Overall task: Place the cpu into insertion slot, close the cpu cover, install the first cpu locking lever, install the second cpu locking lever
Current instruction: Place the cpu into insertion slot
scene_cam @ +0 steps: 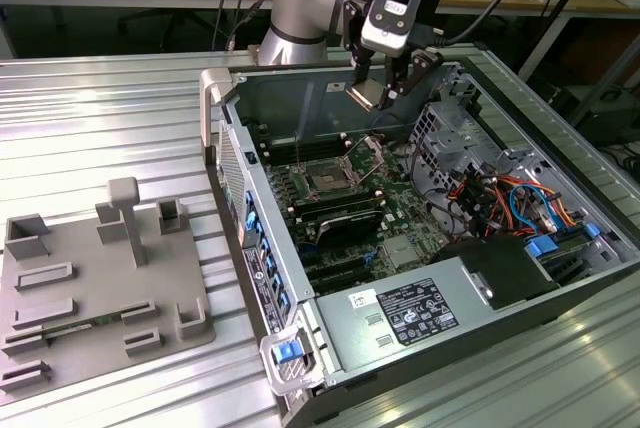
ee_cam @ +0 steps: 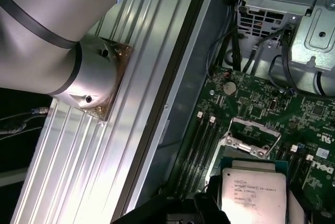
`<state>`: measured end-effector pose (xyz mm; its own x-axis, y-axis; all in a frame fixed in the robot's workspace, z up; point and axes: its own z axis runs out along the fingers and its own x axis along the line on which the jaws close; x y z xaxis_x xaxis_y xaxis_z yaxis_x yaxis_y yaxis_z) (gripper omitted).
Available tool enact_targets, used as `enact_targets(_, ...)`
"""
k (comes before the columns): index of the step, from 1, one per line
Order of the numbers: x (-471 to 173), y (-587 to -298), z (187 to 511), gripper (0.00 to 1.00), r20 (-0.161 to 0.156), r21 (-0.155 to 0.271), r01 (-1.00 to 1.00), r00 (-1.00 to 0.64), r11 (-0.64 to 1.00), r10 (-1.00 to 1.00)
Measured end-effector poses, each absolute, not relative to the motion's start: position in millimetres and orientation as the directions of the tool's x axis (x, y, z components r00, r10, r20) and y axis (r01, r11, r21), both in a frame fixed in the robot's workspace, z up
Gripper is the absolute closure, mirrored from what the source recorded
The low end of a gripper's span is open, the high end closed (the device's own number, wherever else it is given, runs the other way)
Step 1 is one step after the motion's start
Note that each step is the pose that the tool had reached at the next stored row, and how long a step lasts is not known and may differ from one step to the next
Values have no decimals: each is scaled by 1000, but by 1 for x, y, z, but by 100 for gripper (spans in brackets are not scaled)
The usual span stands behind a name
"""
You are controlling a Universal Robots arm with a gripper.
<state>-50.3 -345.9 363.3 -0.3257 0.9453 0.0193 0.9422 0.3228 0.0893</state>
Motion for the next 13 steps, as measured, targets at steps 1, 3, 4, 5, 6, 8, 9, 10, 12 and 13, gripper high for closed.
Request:
enact_targets(1,-50,-346,363,45,19,89,944,-319,316,948)
enact_targets(3,-50,-346,363,45,19,89,948,-308,305,951)
enact_targets(4,-51,-346,363,45,19,89,950,-303,301,953)
enact_targets(5,-51,-346,363,45,19,89,952,-296,294,955)
enact_targets(6,-51,-346,363,45,19,89,953,-293,290,956)
enact_targets(8,-51,-346,363,45,19,89,953,-291,288,957)
enact_targets(9,-51,-346,363,45,19,89,953,-291,288,957)
enact_targets(10,-51,-346,363,45,19,89,954,-290,288,957)
enact_targets(12,-51,-346,363,45,19,89,954,-290,287,957)
enact_targets(13,-51,-346,363,45,19,89,954,-290,287,957)
